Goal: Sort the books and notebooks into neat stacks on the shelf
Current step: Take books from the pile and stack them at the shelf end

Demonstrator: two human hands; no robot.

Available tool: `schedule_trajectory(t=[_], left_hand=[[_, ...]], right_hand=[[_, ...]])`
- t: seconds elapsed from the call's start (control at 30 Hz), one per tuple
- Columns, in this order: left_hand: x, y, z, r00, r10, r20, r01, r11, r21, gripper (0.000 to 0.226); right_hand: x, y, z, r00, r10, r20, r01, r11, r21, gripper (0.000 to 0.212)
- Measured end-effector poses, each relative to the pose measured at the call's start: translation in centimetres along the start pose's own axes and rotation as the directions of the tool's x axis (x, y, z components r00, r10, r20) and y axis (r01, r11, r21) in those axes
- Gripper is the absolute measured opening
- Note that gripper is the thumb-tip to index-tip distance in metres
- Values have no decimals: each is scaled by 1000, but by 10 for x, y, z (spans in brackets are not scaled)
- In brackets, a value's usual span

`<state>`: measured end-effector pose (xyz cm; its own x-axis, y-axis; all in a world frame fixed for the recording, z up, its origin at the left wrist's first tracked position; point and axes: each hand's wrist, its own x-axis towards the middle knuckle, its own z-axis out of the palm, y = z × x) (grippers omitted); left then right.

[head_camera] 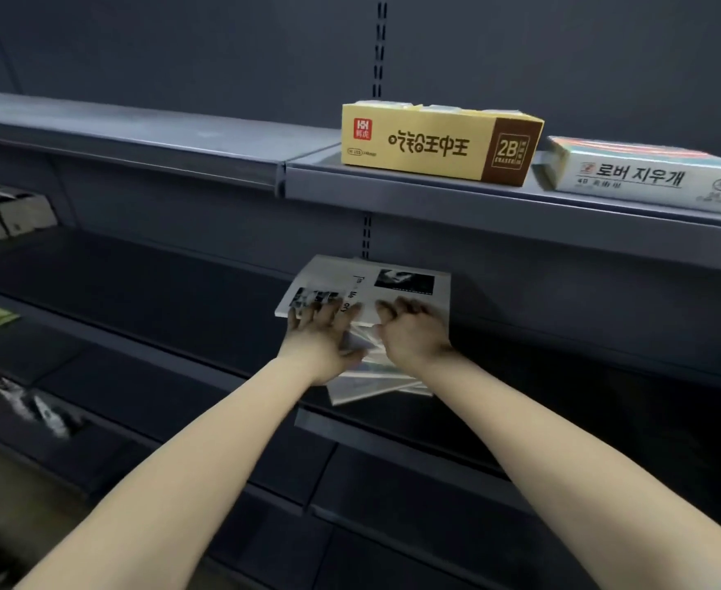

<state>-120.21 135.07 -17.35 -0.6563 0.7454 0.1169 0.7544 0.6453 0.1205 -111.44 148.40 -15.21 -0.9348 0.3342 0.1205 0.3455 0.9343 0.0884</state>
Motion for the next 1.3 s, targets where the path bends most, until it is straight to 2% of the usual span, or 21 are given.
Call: schedule_trajectory(t=[0.07, 0.17, 0.23, 0.3, 0.43, 0.57, 0.67, 0.73, 0.8, 0.97, 1.07, 1.17, 1.23, 1.3], left_hand=[[1, -1, 0, 998, 2, -63, -1, 1000, 3, 72], [3, -6, -4, 982, 73, -176, -54, 992, 112, 63], [3, -15, -4, 952, 166, -256, -119, 975, 187, 51], [3, -26, -1, 920, 177, -351, -112, 974, 197, 43], [-12, -31, -9, 966, 39, -255, 8, 984, 179, 53], [-22, -22, -16, 955, 66, -291, 22, 956, 291, 49], [-27, -19, -22, 926, 137, -351, 4, 928, 372, 54], [-32, -12, -26, 929, 129, -347, 14, 924, 381, 59], [-36, -3, -28, 926, 120, -357, 24, 927, 374, 60], [-45, 29, -35, 911, 186, -369, -56, 940, 336, 59], [-53, 43, -35, 895, 146, -421, -23, 958, 285, 63], [-53, 48, -25, 923, 147, -356, -102, 985, 143, 51], [-53, 53, -21, 929, 216, -301, -163, 968, 191, 46], [-55, 56, -18, 934, 258, -249, -190, 944, 269, 50]], right_hand=[[-3, 4, -2, 999, -37, -4, 37, 999, -30, 43], [-7, 7, -7, 996, -89, -27, 89, 996, -2, 35], [-9, 14, -9, 993, -109, -50, 111, 994, 26, 37], [-13, 24, -9, 989, -128, -74, 131, 991, 37, 40], [-16, 38, -6, 984, -156, -82, 162, 983, 80, 50], [-12, 43, -1, 992, -129, -12, 130, 985, 115, 55], [-13, 38, -5, 995, -78, 55, 73, 993, 90, 57], [-16, 31, -8, 997, -60, 56, 55, 994, 91, 56], [-23, 20, -10, 995, -98, 4, 97, 988, 119, 53], [-44, -8, -12, 952, -239, -192, 259, 962, 88, 30], [-47, -4, -11, 950, -251, -186, 269, 960, 76, 27], [-51, 10, -7, 941, -300, -157, 316, 945, 85, 30], [-56, 18, -5, 937, -314, -151, 333, 935, 122, 30], [-61, 29, -4, 943, -289, -166, 318, 929, 189, 29]])
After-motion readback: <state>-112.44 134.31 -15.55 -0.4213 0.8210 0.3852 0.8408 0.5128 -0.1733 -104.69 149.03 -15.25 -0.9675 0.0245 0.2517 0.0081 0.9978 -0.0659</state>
